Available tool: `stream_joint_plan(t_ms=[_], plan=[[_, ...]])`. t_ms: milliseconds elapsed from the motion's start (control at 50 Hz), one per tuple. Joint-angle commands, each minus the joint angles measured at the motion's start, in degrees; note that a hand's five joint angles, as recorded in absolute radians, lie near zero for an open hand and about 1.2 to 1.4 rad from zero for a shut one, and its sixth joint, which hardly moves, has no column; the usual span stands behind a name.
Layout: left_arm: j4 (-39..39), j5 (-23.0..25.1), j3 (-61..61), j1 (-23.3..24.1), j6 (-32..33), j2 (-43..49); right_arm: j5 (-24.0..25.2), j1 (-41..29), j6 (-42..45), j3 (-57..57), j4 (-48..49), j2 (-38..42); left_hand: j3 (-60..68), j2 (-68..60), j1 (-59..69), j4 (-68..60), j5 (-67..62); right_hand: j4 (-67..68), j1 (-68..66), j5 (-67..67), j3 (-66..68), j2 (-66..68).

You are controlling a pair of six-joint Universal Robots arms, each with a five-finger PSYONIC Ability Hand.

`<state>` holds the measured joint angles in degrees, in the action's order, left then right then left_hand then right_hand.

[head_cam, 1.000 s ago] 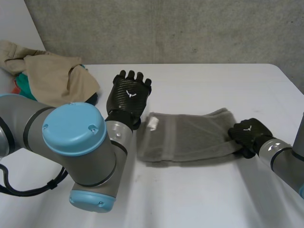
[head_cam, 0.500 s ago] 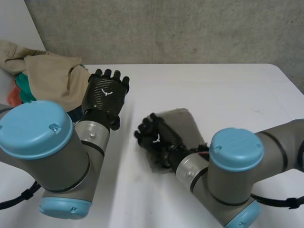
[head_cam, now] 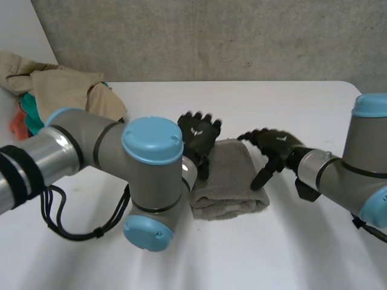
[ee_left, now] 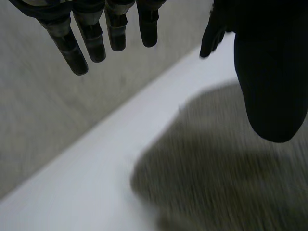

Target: Fold the laundry.

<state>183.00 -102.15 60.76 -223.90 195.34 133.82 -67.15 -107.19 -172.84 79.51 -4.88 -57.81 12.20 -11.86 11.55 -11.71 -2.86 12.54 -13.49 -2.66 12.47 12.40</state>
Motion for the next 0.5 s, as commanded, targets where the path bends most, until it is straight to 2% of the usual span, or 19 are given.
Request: stream_joint_plan(t_ms=[20, 160, 260, 400, 500], plan=[[-5.7, -4.6, 2.1, -0.2, 0.6, 2.2, 0.0, -0.3, 5.7, -2.9, -1.5, 6.8, -0.5, 0.1, 0.2, 0.0, 1.1, -2.5, 3.5, 2.7, -2.5, -2.4], [-8.5, -4.1, 1.8, -0.2, 1.7, 2.8, -9.2, -2.8, 16.6, -2.9, -1.2, 5.6, -0.5, 0.1, 0.2, 0.0, 1.1, 3.8, -2.8, -3.6, 3.8, 3.9], [-8.5, -3.9, 1.6, -0.6, 2.1, 1.4, -10.7, -3.4, 16.8, -0.9, 0.9, 0.9, -0.6, 0.3, 0.0, 0.1, 1.3, -1.3, 2.2, 1.4, -1.2, -1.1], [-7.9, -3.8, 4.8, -0.9, 1.4, -7.1, -12.8, -2.5, 7.4, 8.8, 10.4, -7.0, -1.1, 0.8, -0.5, 0.6, 1.8, -2.5, 3.5, 2.7, -2.5, -2.4], [-5.4, -0.9, 10.4, -2.0, 1.2, -14.1, -12.6, -1.5, -2.5, 16.4, 12.2, -11.3, -1.0, 0.6, -0.3, 0.5, 1.6, -2.5, 3.5, 2.7, -2.5, -2.4]])
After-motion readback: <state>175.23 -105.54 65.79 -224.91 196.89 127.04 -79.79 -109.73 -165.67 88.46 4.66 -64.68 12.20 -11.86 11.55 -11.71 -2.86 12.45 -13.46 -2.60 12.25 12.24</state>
